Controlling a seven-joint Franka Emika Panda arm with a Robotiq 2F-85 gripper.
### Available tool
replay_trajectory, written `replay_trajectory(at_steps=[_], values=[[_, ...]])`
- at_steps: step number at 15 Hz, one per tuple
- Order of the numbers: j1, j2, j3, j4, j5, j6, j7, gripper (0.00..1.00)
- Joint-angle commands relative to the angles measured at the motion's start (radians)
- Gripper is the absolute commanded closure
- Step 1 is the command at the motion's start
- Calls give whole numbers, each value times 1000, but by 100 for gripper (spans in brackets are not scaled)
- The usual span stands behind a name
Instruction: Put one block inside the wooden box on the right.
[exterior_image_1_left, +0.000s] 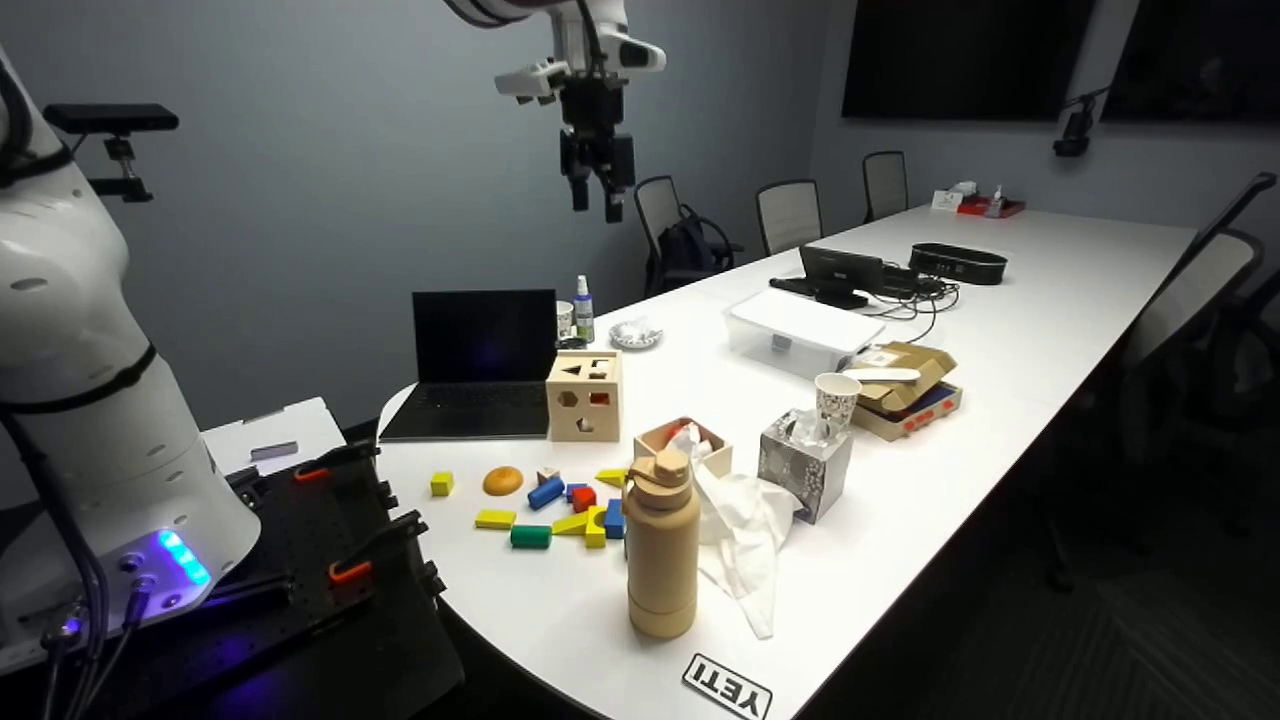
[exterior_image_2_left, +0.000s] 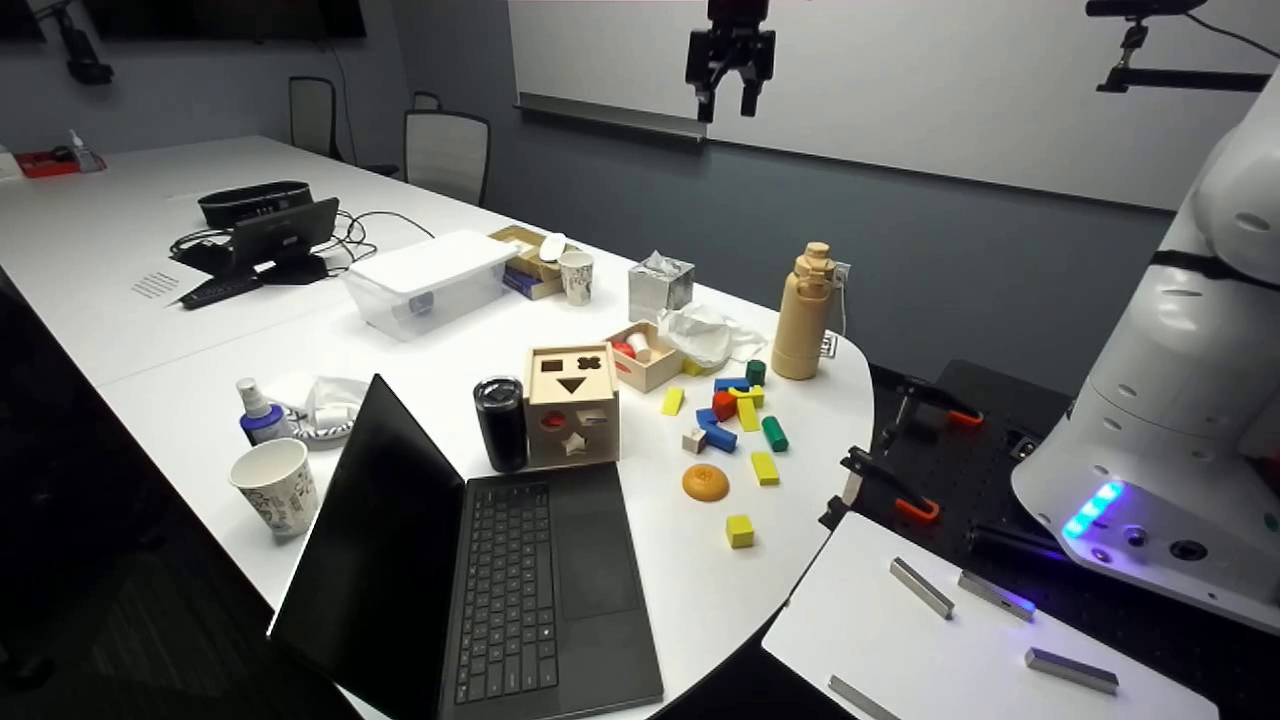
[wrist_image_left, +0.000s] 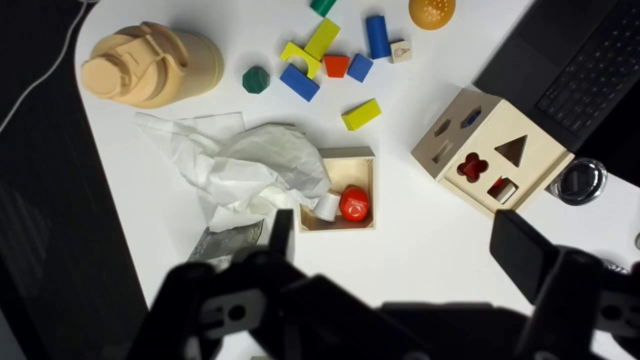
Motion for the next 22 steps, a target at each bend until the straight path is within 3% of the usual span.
replay_trajectory(at_steps=[1, 4, 9, 13, 18, 22], values=[[7, 77, 2, -125, 109, 232, 39, 0], [27, 187, 35, -198, 247, 444, 33, 0], [54, 384, 116, -227, 440, 597, 112, 0], [111, 521, 123, -238, 453, 636, 343, 0], [184, 682, 82, -203, 446, 667, 616, 0], [204, 751, 56, -177, 450, 666, 760, 0]])
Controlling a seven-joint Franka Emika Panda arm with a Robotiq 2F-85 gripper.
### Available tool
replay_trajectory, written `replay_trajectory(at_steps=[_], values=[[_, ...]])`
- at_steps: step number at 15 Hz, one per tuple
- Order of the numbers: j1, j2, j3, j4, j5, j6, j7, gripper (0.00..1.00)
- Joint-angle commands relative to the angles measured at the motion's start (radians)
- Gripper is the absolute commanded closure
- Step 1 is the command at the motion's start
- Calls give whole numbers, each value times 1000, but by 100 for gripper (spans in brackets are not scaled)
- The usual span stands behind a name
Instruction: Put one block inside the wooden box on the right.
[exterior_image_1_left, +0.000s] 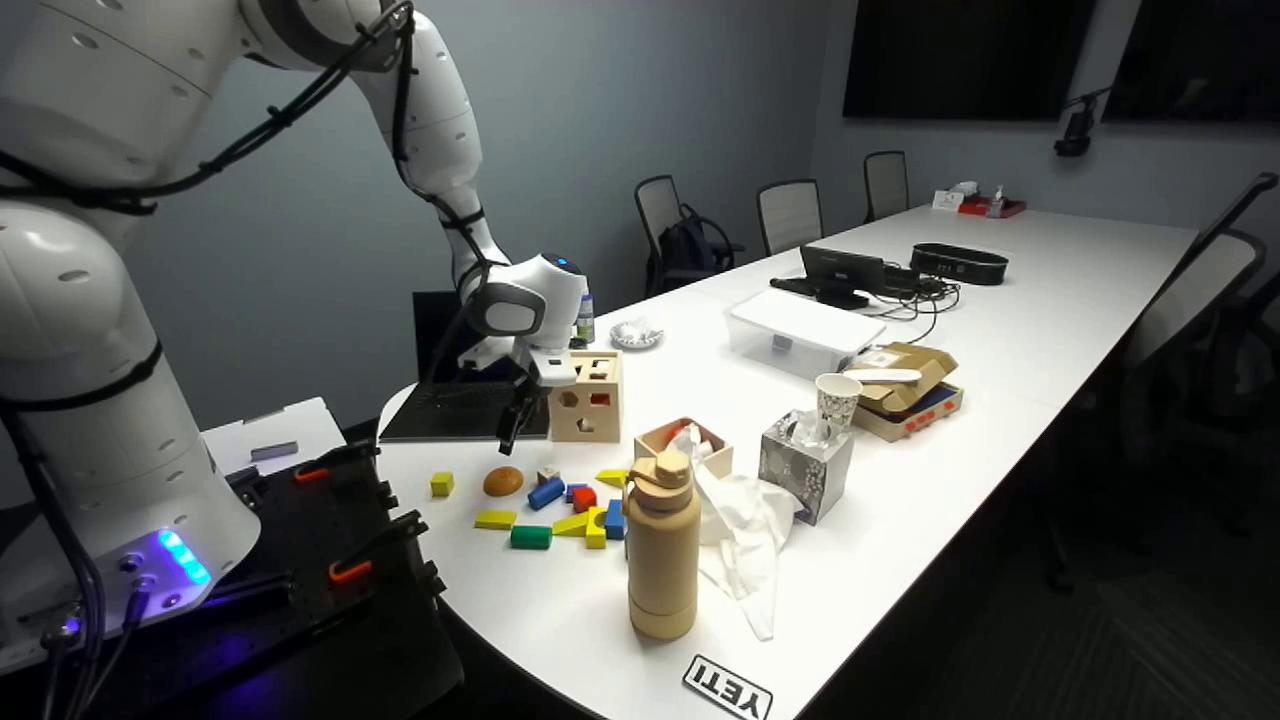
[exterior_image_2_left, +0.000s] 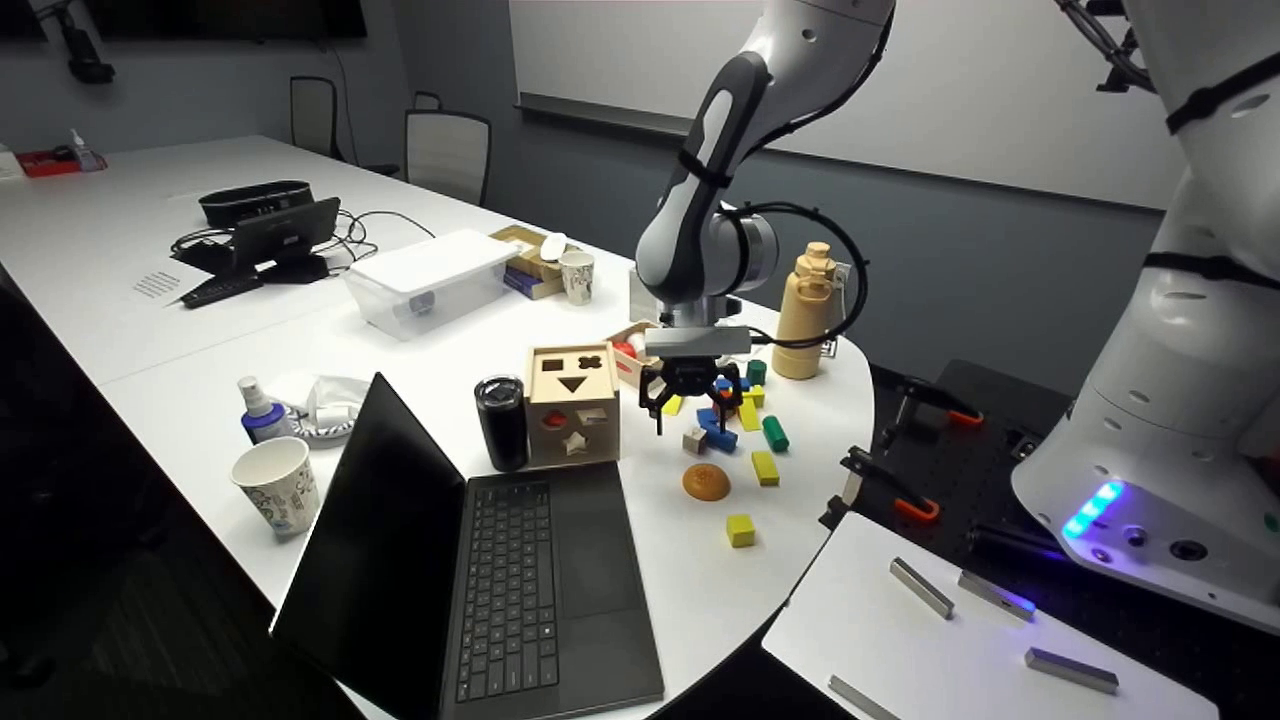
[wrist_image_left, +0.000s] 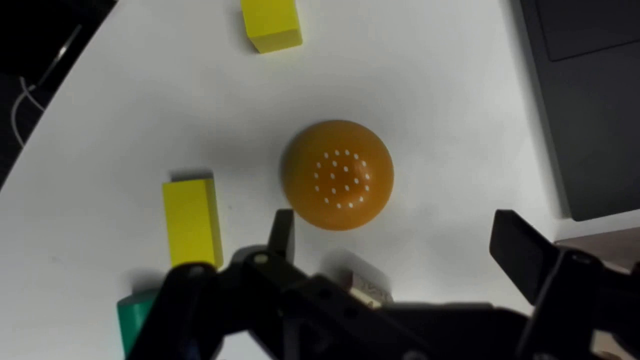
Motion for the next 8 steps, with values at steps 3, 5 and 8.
replay_trajectory(at_steps=[3, 5, 8], values=[[34, 58, -41, 44, 8, 7, 180, 0], [39, 75, -52, 62, -1, 7, 229, 0], [49, 107, -63, 77, -3, 48, 292, 0]])
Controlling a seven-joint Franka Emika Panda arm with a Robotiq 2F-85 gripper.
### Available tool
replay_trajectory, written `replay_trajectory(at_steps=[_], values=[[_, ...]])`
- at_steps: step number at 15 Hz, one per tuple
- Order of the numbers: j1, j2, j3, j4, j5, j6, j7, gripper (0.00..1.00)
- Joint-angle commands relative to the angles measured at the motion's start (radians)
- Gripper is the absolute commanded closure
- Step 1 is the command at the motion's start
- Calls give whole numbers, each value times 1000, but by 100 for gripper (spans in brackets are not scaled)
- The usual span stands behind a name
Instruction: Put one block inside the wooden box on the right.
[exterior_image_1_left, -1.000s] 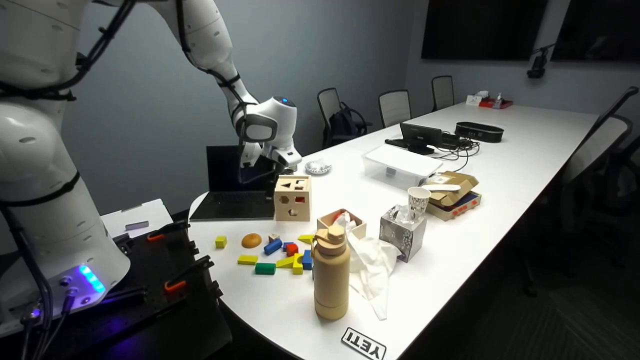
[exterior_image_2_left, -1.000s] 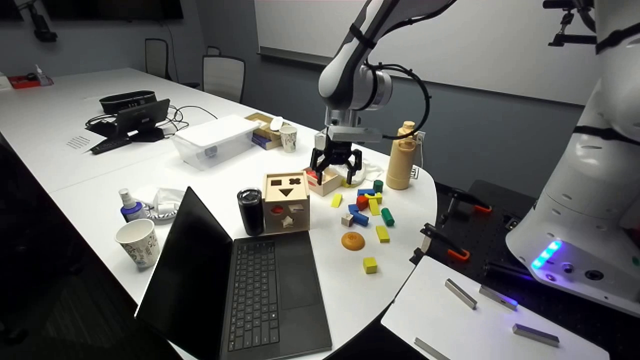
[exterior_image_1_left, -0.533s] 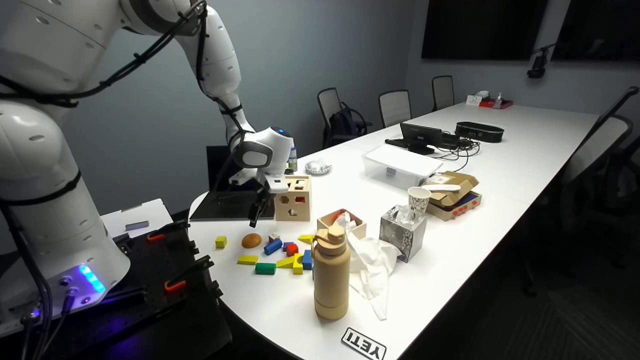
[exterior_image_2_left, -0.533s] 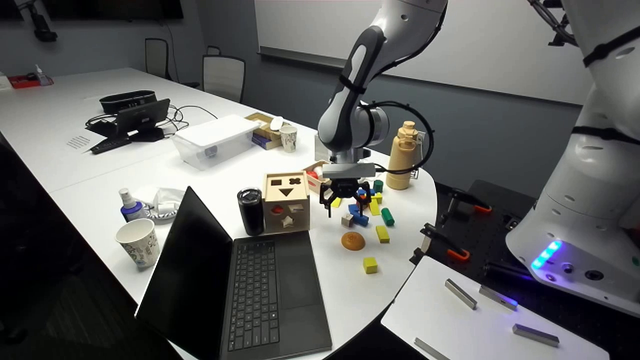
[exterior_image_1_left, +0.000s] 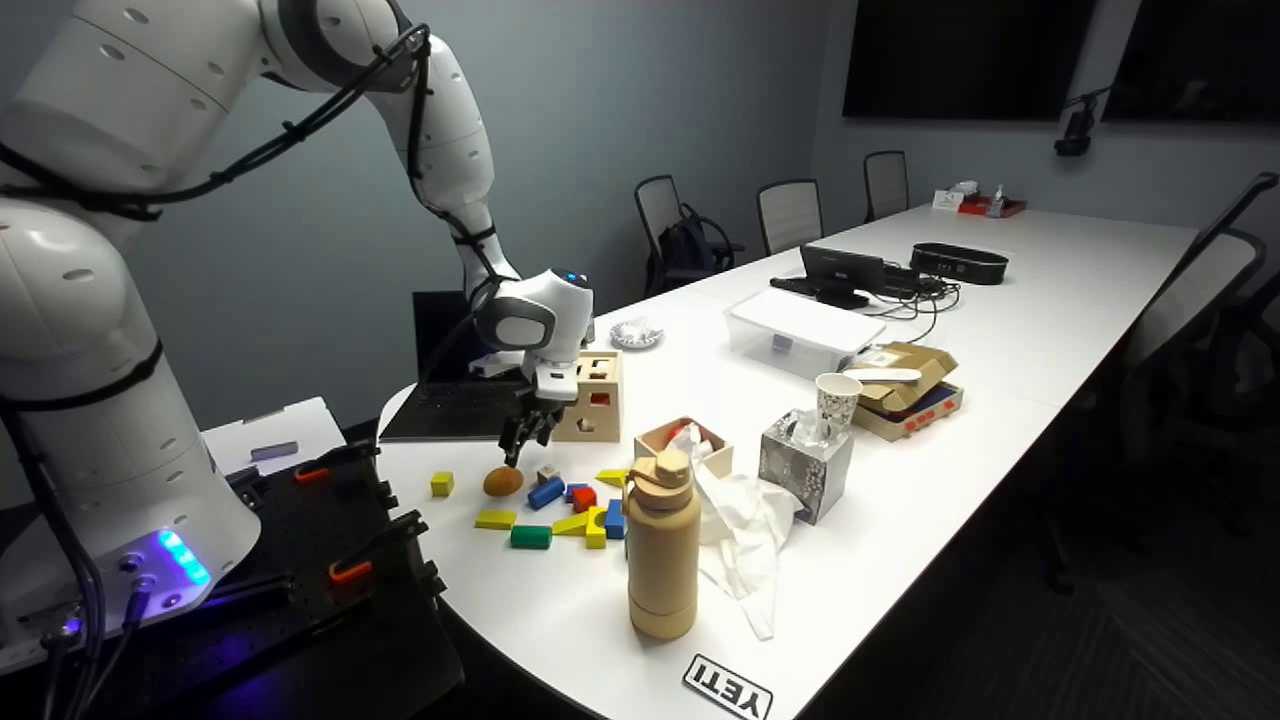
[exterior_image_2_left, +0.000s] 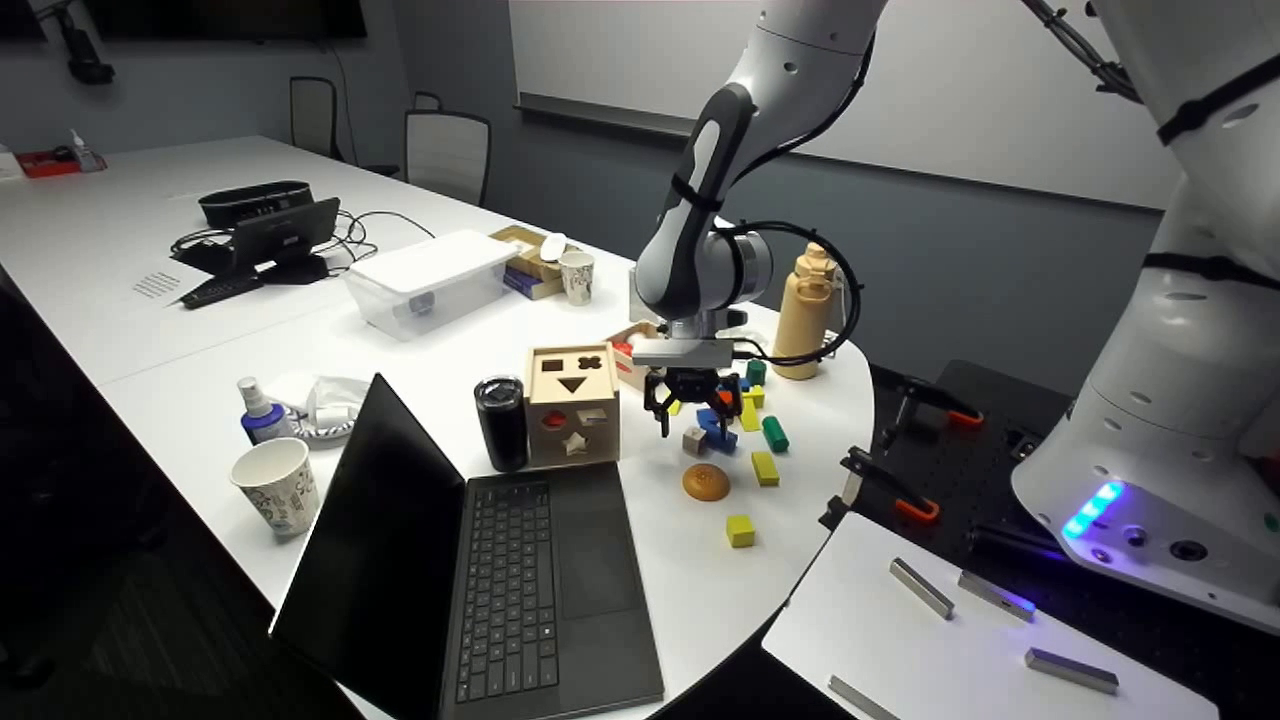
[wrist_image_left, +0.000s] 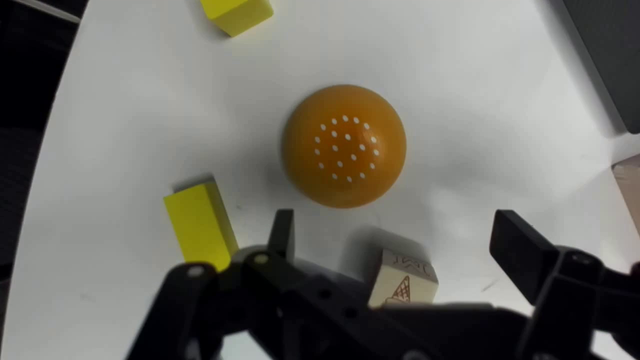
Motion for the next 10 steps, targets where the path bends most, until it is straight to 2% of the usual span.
replay_trajectory(at_steps=[1, 8, 9, 10], values=[[36, 44, -24, 31, -8, 46, 89, 0], [100, 106, -86, 57, -71, 65, 232, 0], [104, 113, -92, 64, -81, 62, 245, 25], [109, 116, -94, 69, -91, 58, 252, 28]])
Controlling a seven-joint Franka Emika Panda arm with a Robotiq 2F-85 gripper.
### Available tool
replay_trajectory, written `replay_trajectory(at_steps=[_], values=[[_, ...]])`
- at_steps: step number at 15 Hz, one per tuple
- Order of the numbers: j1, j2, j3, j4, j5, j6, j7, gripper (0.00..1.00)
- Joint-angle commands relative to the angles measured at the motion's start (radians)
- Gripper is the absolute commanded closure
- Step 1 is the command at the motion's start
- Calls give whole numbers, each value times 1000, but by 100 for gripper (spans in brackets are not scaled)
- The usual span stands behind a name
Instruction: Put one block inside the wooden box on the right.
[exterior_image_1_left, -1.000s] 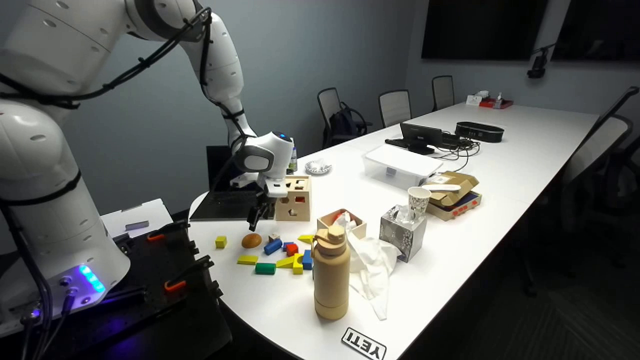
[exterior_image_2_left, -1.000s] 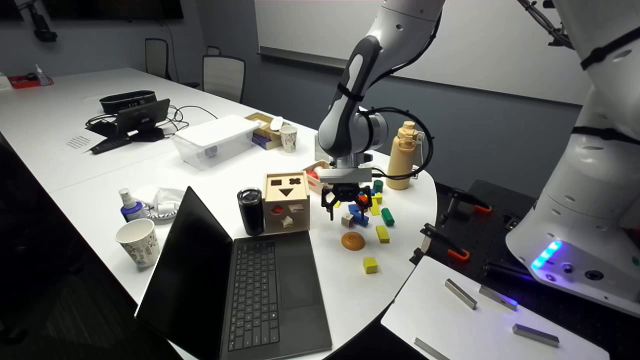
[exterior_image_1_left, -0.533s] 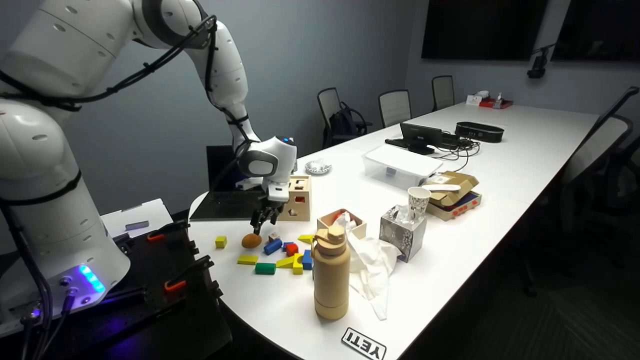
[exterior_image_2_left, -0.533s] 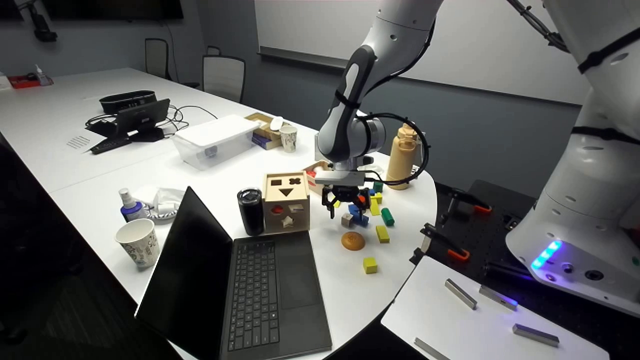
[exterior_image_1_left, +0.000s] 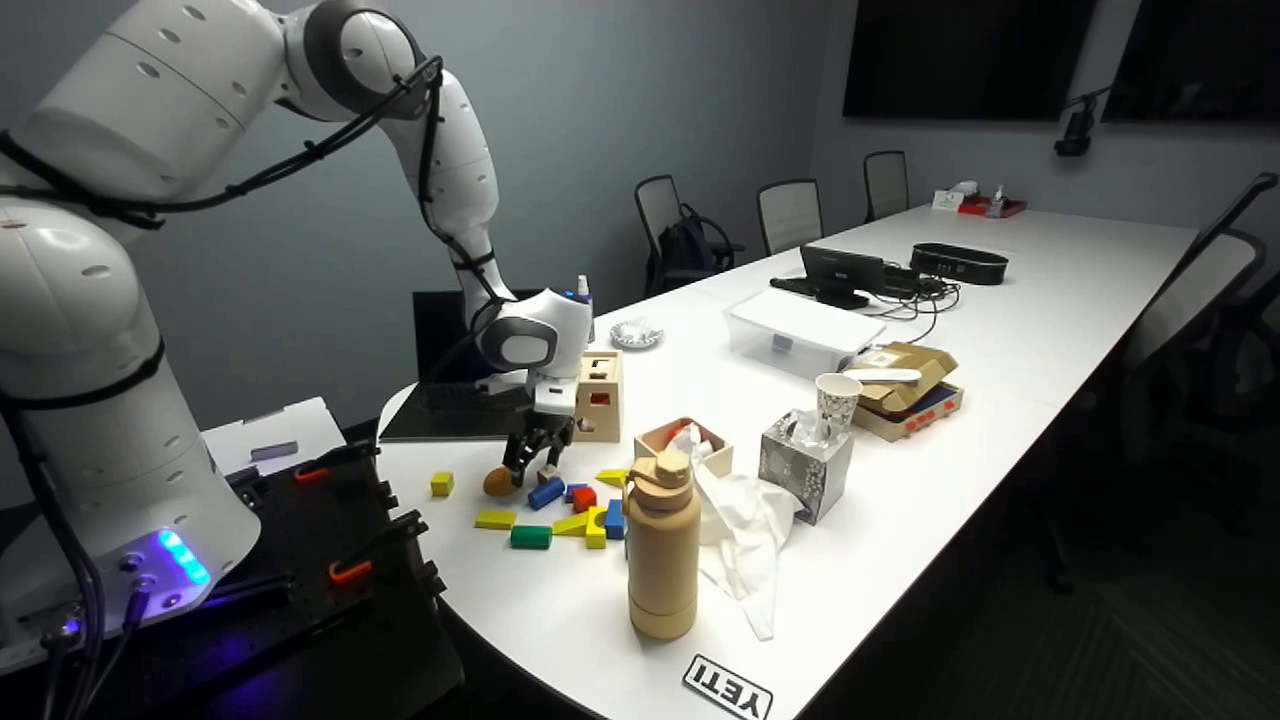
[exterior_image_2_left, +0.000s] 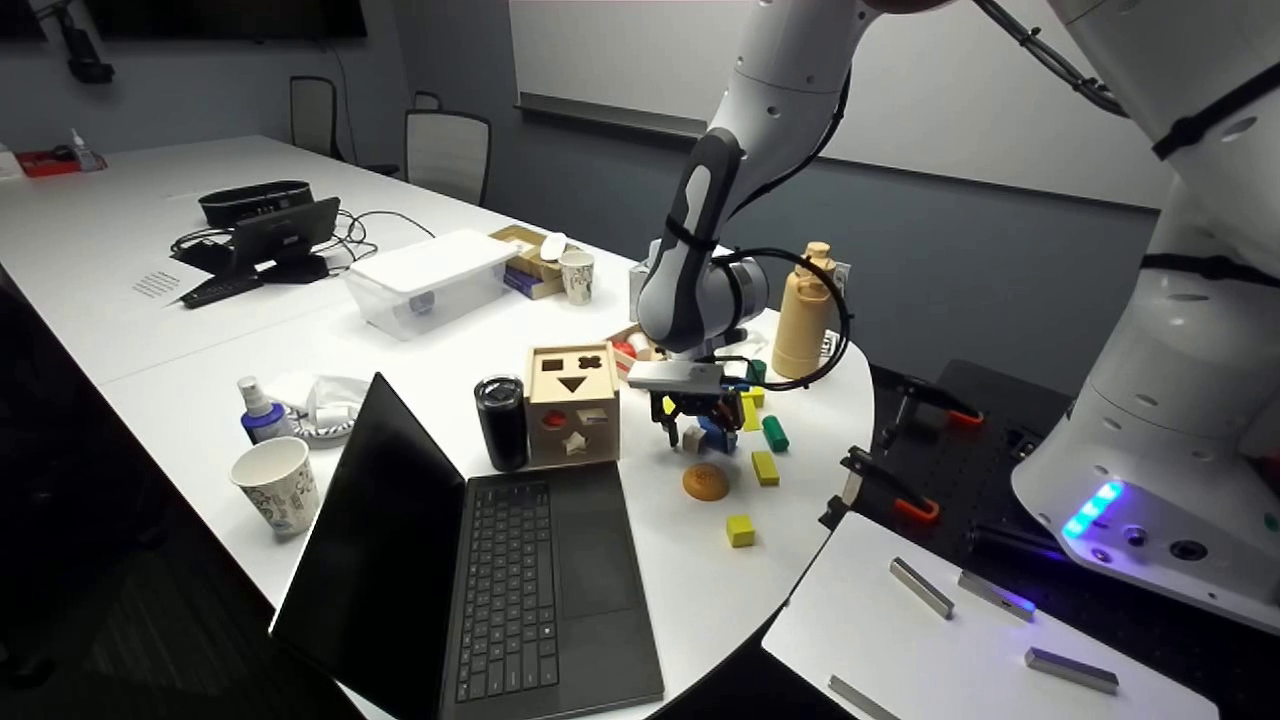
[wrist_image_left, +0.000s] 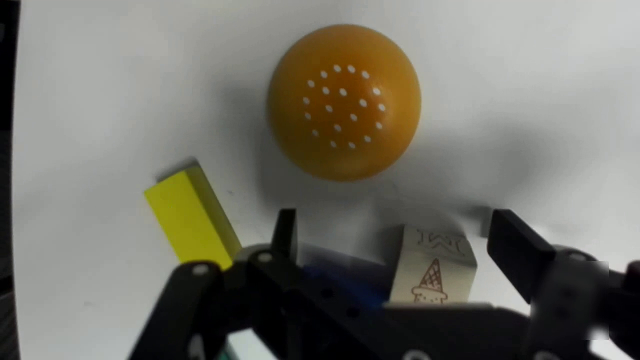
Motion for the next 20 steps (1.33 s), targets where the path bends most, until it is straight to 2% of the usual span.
replay_trajectory(at_steps=[1, 8, 11, 13, 16, 18, 20], values=[[39, 17, -30, 24, -43, 2, 67, 34], [92, -6, -103, 41, -159, -22, 134, 88], [110, -71, -155, 28, -223, -12, 126, 91], [131, -126, -220, 30, -290, -28, 123, 91], [153, -181, -324, 94, -421, -76, 127, 91], [132, -184, -338, 175, -495, -77, 111, 91], [83, -175, -298, 250, -521, -61, 78, 91]])
